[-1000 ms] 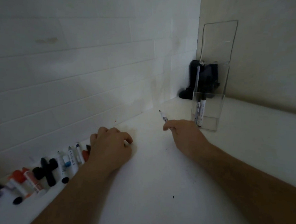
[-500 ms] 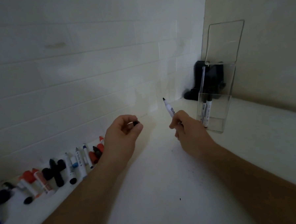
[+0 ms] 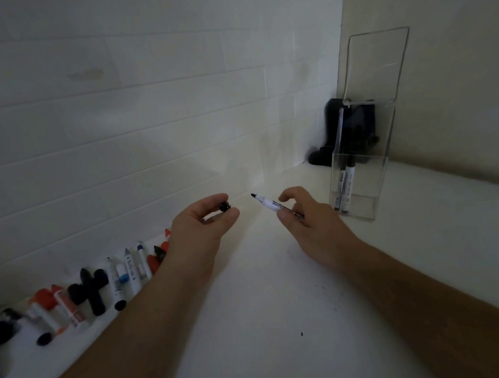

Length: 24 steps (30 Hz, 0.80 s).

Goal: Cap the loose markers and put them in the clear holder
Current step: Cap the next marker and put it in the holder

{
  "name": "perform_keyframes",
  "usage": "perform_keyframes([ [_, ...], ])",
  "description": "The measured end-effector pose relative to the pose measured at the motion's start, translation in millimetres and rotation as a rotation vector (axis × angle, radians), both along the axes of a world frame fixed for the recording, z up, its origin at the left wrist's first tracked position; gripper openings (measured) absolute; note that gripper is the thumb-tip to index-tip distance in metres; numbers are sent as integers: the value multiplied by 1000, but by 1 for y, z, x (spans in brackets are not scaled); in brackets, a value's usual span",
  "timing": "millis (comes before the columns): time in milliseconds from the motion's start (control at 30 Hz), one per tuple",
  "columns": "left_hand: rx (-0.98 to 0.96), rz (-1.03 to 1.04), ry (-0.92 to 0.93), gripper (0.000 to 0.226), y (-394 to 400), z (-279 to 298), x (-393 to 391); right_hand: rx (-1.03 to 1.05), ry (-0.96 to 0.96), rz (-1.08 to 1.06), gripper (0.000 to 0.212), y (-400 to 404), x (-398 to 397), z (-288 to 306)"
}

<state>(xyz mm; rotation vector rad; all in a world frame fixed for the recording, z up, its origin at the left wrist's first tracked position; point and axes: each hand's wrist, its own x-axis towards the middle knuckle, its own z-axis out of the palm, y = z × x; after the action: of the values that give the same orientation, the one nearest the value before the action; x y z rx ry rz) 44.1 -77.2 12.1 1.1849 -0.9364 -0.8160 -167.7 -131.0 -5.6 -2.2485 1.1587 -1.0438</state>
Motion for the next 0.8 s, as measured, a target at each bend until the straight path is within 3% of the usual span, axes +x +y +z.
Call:
perform_keyframes([
  [167,-26,-19,46,24,0,1,0,-15,3,-1,16,2,0,1],
  [333,-23,-98,358,21,0,3,-2,-144,43,10,16,7,2,7],
  [533,37,-254,532,22,2,5,-4,-229,114,19,16,9,7,9],
  [700,1,-277,398,22,2,3,-9,-233,123,30,18,8,9,7],
  [800,-36,-194,52,23,5,-1,-10,-255,174,16,20,6,8,7],
])
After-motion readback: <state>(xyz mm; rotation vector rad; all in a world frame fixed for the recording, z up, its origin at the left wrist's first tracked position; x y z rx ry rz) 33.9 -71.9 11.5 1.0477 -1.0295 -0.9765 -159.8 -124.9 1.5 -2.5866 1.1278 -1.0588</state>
